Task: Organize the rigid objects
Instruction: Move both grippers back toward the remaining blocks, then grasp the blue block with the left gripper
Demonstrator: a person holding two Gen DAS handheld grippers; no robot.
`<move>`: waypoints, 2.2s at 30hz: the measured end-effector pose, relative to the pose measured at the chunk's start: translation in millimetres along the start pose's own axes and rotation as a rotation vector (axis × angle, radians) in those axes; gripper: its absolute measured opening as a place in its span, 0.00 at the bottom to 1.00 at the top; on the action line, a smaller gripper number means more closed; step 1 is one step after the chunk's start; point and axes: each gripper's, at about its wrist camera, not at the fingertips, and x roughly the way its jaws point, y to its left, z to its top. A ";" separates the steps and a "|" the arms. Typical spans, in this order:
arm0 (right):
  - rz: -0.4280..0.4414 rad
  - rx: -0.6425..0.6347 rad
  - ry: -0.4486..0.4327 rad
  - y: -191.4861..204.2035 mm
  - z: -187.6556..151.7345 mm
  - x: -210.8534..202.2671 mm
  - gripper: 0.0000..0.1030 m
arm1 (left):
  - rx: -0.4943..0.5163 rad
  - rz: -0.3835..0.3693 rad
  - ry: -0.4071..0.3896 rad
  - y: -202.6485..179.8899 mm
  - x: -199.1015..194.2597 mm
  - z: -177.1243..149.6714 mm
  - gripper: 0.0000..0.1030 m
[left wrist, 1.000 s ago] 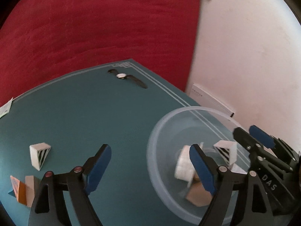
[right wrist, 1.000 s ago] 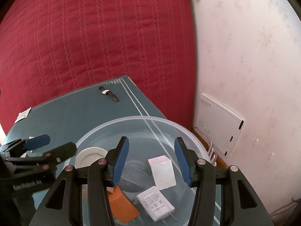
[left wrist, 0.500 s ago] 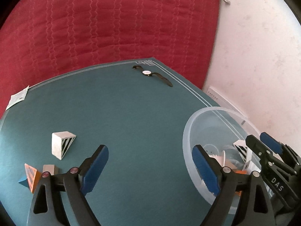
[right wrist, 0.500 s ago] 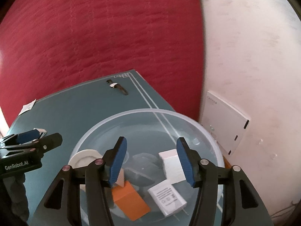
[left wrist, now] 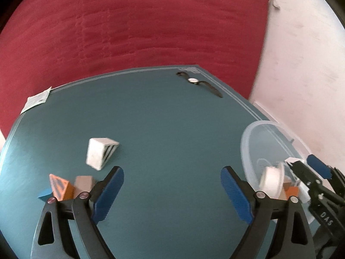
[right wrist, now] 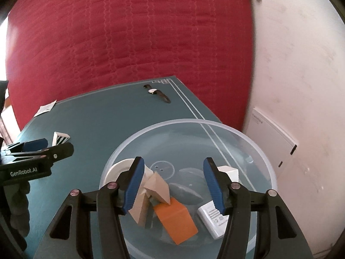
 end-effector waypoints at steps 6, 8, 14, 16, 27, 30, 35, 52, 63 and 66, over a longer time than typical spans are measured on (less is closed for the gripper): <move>0.018 -0.035 -0.011 12.1 -4.3 -4.5 0.57 | -0.042 0.063 0.001 33.7 -3.4 -1.7 0.91; 0.028 -0.049 -0.014 17.5 -5.2 -5.4 0.57 | -0.057 0.093 0.000 48.4 -4.9 -3.3 0.91; 0.058 -0.089 -0.025 36.2 -5.6 -8.9 0.58 | -0.114 0.189 0.014 94.5 -10.6 -13.3 0.91; 0.070 -0.097 -0.027 41.6 -6.1 -10.7 0.58 | -0.136 0.210 0.018 107.1 -12.3 -16.2 0.91; 0.167 -0.138 -0.007 82.9 -9.4 -11.0 0.58 | -0.184 0.270 0.029 143.5 -28.7 -35.8 0.94; 0.199 -0.157 0.008 97.1 -12.9 -7.6 0.58 | -0.195 0.263 0.025 147.7 -33.7 -38.6 0.94; 0.244 -0.182 0.032 114.6 -19.0 -3.5 0.58 | -0.202 0.262 0.024 155.4 -35.1 -40.0 0.94; 0.307 -0.210 0.096 132.5 -32.1 5.6 0.58 | -0.197 0.282 0.075 154.8 -18.9 -40.3 0.94; 0.320 -0.199 0.131 133.7 -33.7 9.7 0.58 | -0.211 0.253 0.124 156.6 -8.7 -37.0 0.74; 0.328 -0.191 0.154 134.6 -34.7 13.1 0.58 | -0.174 0.223 0.109 149.7 -8.3 -36.2 0.54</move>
